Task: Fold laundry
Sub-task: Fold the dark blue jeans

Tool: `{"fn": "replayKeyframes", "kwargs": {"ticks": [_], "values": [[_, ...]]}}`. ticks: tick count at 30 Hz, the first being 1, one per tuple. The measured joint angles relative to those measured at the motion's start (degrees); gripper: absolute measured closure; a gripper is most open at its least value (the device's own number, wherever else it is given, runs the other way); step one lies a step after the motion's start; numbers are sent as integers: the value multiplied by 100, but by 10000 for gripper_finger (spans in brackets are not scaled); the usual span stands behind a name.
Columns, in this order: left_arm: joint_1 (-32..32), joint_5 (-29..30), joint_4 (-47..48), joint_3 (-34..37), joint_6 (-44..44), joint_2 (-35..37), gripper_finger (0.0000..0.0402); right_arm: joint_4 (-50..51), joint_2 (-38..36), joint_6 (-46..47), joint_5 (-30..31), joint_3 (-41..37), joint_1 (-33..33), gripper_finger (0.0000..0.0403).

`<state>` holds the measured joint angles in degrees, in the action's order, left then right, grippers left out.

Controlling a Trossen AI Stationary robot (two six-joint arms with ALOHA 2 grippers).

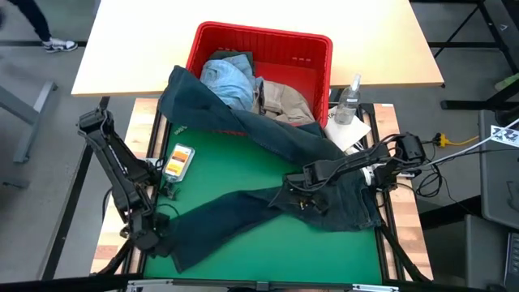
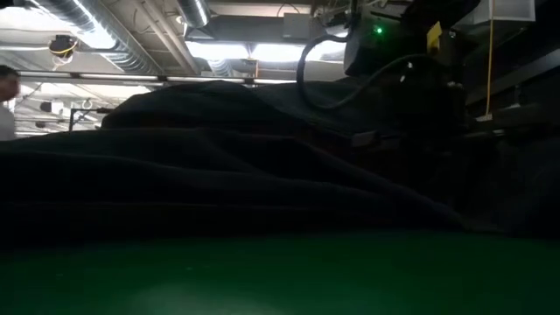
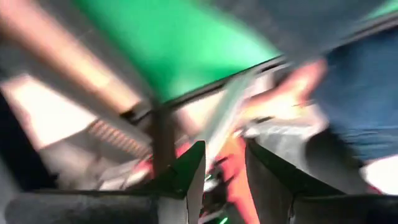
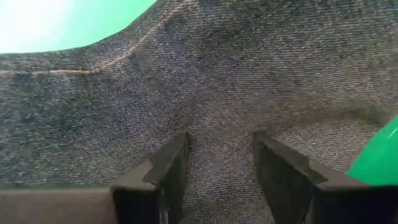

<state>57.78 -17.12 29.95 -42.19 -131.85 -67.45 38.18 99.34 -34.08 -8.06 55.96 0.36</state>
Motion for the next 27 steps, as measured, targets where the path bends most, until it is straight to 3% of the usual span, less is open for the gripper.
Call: {"fn": "replayKeyframes", "kwargs": {"ticks": [5,9,20,27], "values": [[-29,1914,-251,0,553,178,293,12,-22,-8,-5,2,-1,217],[-232,2741,-255,0,1004,204,293,15,-29,-20,-29,2,-2,217],[-1191,3603,-139,0,3357,193,293,10,-36,-24,-70,9,-1,217],[-1761,3575,526,0,3942,189,293,7,-40,-25,-83,12,-2,217]]}}
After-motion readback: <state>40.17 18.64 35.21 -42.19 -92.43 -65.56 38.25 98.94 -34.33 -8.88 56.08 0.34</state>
